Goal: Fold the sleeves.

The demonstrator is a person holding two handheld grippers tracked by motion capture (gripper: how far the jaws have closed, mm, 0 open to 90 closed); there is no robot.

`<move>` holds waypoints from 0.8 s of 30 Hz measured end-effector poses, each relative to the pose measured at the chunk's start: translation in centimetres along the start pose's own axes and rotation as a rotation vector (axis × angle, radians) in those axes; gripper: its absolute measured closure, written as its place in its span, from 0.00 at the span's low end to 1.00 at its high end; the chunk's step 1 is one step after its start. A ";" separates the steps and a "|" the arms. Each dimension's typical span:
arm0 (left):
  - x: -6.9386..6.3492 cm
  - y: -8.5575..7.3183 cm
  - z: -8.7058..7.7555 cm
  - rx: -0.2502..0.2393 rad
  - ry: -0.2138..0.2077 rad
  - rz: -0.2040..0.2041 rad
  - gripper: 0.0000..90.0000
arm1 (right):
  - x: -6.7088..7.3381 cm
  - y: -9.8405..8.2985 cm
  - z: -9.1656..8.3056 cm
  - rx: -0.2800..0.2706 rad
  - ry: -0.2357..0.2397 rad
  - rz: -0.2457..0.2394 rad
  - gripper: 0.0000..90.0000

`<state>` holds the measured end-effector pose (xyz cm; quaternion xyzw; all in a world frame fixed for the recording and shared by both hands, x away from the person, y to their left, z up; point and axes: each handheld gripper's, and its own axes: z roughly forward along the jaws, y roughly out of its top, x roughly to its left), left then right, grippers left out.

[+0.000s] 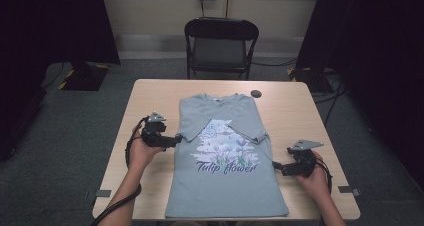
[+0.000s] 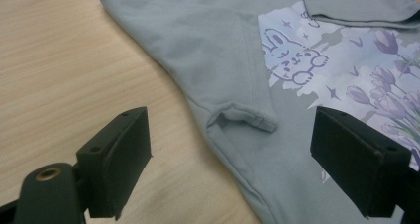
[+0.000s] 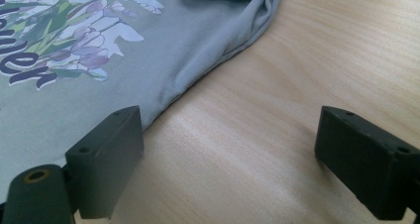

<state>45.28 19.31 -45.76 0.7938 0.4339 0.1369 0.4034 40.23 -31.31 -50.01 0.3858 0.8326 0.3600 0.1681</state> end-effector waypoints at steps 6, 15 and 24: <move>0.0 -0.7 0.0 0.007 -0.001 0.004 0.17 | 0.0 0.0 0.0 0.000 -0.002 0.002 0.12; 0.2 -1.9 0.0 0.010 -0.004 -0.004 0.17 | 0.0 0.0 0.0 0.000 -0.002 0.003 0.12; 0.5 -2.9 0.0 0.008 0.004 -0.012 0.17 | 0.1 0.0 0.0 0.000 -0.003 0.003 0.12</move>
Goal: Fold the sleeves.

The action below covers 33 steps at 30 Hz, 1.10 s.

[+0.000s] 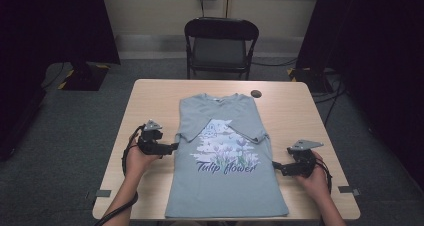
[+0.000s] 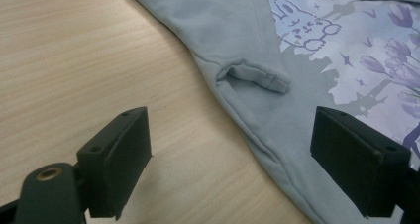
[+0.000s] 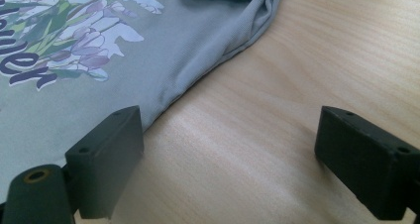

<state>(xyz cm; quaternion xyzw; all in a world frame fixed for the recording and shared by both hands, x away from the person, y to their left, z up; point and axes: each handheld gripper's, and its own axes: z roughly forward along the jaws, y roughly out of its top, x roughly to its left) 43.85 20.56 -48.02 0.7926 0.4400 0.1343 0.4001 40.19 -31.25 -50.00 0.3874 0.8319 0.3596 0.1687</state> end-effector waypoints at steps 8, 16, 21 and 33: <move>0.1 -1.0 0.0 0.002 0.002 -0.002 0.17 | 0.0 0.0 0.0 0.000 0.000 0.000 0.12; 0.1 -1.4 -0.1 0.003 0.011 0.009 0.17 | 0.0 0.0 0.0 0.000 0.000 0.000 0.12; -0.1 -1.7 -0.2 0.017 0.027 0.035 0.17 | 0.0 0.0 0.0 0.000 0.000 0.000 0.12; -0.2 -2.5 -0.3 0.026 0.037 0.044 0.17 | 0.1 0.0 0.0 0.001 0.000 0.000 0.12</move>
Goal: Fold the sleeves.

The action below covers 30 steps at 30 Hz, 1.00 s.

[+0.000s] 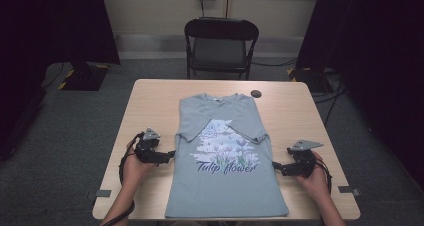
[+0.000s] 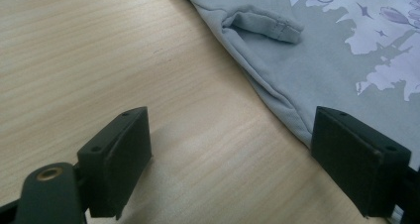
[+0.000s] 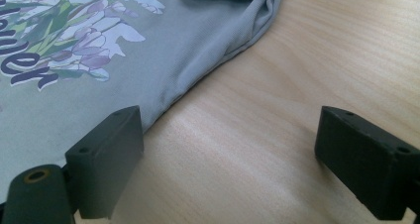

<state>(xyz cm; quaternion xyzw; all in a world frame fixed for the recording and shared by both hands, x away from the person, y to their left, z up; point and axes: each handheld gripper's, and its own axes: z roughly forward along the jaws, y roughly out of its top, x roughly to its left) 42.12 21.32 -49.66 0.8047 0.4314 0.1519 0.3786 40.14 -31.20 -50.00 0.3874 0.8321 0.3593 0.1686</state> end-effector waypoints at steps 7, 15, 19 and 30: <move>-0.1 -0.2 -0.5 -0.005 0.003 -0.001 0.17 | 0.0 0.0 0.0 0.000 0.000 0.002 0.12; -0.1 -0.5 -1.0 -0.005 0.007 0.004 0.17 | 0.1 0.0 0.0 0.000 0.001 0.001 0.12; -0.2 -0.6 -1.3 0.005 0.023 0.024 0.17 | 0.1 0.0 0.0 0.000 0.001 0.001 0.12; -0.7 -1.1 -2.0 0.003 0.015 0.039 0.17 | 0.1 0.0 0.0 0.000 0.001 0.000 0.12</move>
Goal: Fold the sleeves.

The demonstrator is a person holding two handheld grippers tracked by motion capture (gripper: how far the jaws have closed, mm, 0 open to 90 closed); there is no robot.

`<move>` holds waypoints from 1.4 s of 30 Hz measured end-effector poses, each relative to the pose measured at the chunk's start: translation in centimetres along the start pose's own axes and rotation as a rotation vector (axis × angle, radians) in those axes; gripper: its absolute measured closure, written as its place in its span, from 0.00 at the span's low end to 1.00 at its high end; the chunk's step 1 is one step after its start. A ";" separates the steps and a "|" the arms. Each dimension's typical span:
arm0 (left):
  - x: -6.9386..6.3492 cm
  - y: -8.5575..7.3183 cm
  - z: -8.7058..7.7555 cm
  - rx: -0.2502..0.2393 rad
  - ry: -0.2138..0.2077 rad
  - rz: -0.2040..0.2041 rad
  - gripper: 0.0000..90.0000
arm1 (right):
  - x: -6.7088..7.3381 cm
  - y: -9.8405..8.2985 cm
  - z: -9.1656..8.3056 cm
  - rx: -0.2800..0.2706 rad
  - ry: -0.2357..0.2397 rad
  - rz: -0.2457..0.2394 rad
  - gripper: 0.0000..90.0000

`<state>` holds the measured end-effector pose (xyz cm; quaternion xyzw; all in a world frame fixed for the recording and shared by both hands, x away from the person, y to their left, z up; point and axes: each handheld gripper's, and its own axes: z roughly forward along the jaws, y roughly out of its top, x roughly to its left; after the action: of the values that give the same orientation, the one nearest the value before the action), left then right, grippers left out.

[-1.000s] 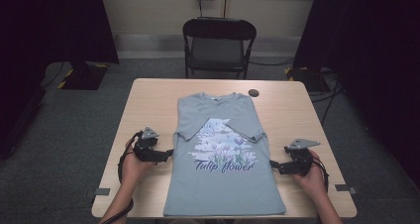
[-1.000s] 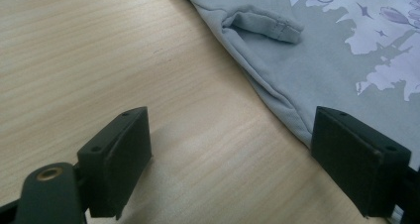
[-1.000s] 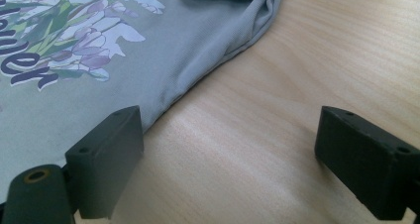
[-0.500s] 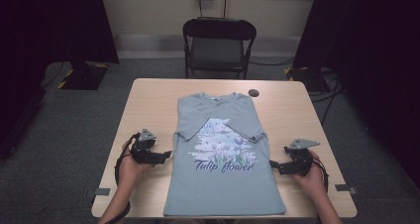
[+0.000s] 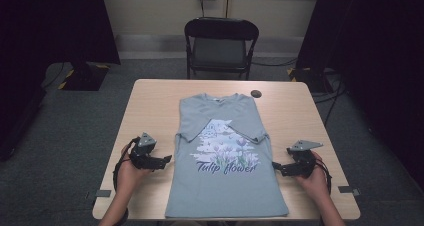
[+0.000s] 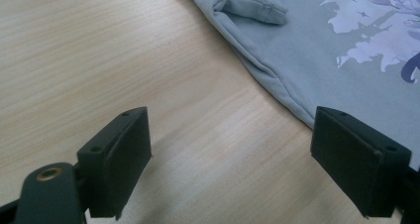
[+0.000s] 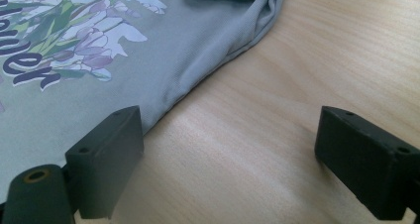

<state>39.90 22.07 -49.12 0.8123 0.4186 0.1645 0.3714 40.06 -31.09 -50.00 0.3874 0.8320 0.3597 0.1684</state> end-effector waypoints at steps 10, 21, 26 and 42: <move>-0.4 -0.7 -0.3 0.003 -0.004 -0.015 0.17 | 0.0 0.0 0.0 0.000 0.001 -0.001 0.12; -0.9 -1.3 -0.2 0.013 0.000 -0.001 0.17 | 0.0 0.0 0.0 0.000 0.001 -0.001 0.12; -0.9 -1.6 -0.4 0.007 0.007 0.006 0.17 | 0.0 0.0 0.0 0.000 0.001 -0.001 0.12; -1.4 -2.1 -0.7 0.010 0.028 0.031 0.15 | 0.0 0.0 0.0 -0.001 0.001 -0.001 0.12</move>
<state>37.52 22.09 -50.20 0.8183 0.4119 0.1796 0.3586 40.05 -31.09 -50.01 0.3866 0.8322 0.3600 0.1684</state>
